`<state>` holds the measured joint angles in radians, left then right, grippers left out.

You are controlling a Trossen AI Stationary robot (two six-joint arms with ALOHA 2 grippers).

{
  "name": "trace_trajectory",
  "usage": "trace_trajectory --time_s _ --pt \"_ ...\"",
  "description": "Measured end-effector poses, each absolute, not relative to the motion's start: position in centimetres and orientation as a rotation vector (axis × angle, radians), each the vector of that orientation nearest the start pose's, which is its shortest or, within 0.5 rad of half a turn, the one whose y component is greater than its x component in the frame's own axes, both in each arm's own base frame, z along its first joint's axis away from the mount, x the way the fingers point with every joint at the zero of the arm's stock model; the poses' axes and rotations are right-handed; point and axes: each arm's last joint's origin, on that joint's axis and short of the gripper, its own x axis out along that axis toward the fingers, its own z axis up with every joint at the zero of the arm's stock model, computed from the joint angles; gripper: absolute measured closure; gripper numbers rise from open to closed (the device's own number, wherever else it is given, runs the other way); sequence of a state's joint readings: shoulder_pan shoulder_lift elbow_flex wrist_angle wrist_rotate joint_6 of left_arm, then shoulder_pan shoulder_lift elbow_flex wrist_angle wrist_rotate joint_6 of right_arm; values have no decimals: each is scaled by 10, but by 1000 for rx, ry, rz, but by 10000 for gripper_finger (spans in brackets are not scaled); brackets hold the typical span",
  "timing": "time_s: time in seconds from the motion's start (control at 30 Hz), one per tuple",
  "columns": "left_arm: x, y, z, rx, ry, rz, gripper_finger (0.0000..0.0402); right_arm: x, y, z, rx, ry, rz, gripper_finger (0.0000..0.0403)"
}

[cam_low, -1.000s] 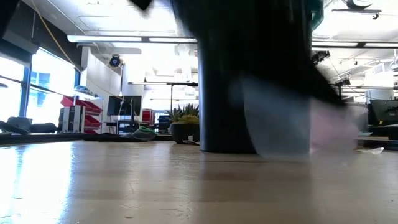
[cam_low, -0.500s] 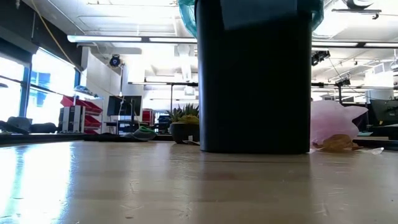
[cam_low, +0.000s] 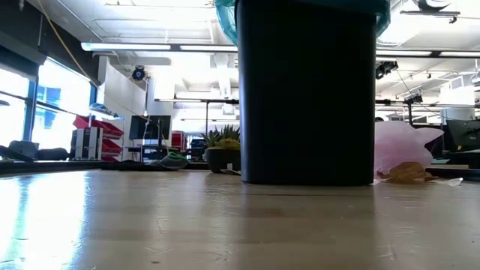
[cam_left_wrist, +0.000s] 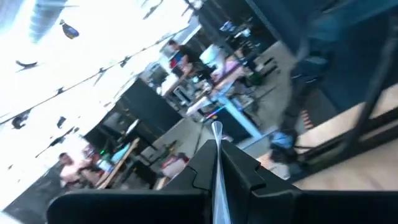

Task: Place trash/remove bag and relplace
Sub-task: Put the transparent plastic into the trash bin

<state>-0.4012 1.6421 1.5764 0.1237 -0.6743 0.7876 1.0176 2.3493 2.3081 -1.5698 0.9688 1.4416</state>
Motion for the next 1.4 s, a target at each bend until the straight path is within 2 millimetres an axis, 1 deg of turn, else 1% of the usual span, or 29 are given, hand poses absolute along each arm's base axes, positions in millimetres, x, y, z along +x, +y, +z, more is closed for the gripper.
trace_trajectory --time_s 0.1,0.3,0.53,0.63,0.73,0.83,0.97,1.07,1.13,1.2,1.27,1.33,1.4 --pt "360 -113 414 746 95 304 401 257 370 257 10 630 -508 199" --pt "369 -82 401 695 204 291 401 257 370 257 6 617 -510 199" --pt "374 -42 387 563 340 310 399 258 369 257 11 595 -519 199" --pt "374 -30 382 504 374 293 384 258 369 257 11 594 -519 199" --pt "374 -24 380 469 395 278 355 258 369 257 15 593 -521 199" --pt "374 -24 380 462 395 278 319 259 368 257 21 594 -524 199" --pt "374 -30 380 464 389 266 275 261 366 257 31 616 -531 199" --pt "374 -36 380 467 379 253 254 265 364 255 42 644 -541 199" --pt "372 -41 381 472 380 239 247 269 362 252 61 667 -555 199" --pt "369 -49 382 477 383 219 244 276 360 244 76 715 -576 199" --pt "364 -58 383 488 396 192 243 286 356 231 85 788 -604 199" --pt "357 -66 384 494 413 178 243 292 350 216 80 868 -638 199" --pt "350 -75 385 495 430 169 243 294 339 196 49 935 -703 199"
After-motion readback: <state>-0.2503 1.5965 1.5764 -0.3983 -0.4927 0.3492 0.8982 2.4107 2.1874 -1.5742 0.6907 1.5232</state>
